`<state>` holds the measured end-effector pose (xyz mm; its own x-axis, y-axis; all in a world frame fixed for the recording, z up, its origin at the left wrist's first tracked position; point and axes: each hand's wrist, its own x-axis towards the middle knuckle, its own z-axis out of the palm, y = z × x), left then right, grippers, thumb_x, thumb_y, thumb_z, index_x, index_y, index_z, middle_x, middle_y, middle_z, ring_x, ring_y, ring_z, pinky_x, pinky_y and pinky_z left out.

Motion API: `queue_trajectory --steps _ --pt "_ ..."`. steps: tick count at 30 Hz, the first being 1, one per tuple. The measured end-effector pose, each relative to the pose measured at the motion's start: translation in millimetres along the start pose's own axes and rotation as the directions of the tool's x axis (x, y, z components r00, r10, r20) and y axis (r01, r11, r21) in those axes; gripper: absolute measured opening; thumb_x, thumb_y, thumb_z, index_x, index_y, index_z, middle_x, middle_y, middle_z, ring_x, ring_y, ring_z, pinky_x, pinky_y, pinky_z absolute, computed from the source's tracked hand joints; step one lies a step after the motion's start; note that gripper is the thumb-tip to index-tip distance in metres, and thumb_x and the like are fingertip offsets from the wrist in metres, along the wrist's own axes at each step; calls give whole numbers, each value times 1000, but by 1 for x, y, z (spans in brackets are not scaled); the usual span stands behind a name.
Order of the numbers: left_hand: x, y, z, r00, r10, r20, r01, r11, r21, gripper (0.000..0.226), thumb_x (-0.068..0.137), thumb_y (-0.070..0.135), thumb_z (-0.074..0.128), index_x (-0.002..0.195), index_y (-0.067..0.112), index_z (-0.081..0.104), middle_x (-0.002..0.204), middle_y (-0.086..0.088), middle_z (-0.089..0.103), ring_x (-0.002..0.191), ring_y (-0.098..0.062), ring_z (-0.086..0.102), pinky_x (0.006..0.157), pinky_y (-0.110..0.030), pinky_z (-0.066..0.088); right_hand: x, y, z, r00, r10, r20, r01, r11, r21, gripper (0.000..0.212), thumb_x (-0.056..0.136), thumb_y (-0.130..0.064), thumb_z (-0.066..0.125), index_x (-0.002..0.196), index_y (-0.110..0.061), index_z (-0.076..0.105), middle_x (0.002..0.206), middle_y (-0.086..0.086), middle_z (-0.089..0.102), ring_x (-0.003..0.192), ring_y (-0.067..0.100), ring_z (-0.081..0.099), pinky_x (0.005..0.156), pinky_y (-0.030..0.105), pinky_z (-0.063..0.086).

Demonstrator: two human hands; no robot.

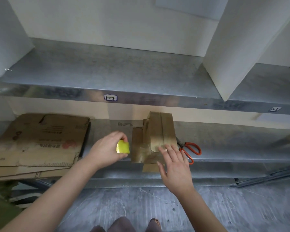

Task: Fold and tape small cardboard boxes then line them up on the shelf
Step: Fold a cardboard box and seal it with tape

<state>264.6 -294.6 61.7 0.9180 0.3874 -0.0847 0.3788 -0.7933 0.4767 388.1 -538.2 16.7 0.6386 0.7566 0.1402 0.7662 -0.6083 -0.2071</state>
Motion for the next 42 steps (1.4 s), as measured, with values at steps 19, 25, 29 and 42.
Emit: queue_trajectory --steps 19,25,29,42 --pt "-40 20 -22 979 190 -78 -180 977 115 37 79 44 68 109 30 50 112 14 51 99 -13 57 81 -32 38 15 -119 2 965 260 -30 -136 598 790 12 86 -34 72 87 -24 66 88 -11 71 78 -3 68 73 27 57" --pt "-50 11 -22 971 237 -25 -234 968 93 48 76 24 60 122 28 47 126 12 44 117 -10 48 89 -31 36 16 -126 10 937 349 -32 -166 520 838 12 89 -23 71 80 -19 64 82 -3 68 71 9 67 71 39 56" --pt "-53 -1 -20 967 254 13 -253 967 -38 64 80 24 69 136 29 39 136 13 37 126 -7 41 102 -28 35 18 -125 8 950 300 -87 -122 614 780 8 92 -20 65 84 -20 64 87 -6 64 74 6 64 72 30 54" --pt "-60 -53 -7 994 107 18 -105 988 -114 78 72 48 80 141 38 45 140 10 54 125 -11 52 105 -27 37 16 -137 19 963 218 -157 -51 723 689 10 92 -10 63 82 -13 61 75 -10 56 69 4 50 64 27 43"
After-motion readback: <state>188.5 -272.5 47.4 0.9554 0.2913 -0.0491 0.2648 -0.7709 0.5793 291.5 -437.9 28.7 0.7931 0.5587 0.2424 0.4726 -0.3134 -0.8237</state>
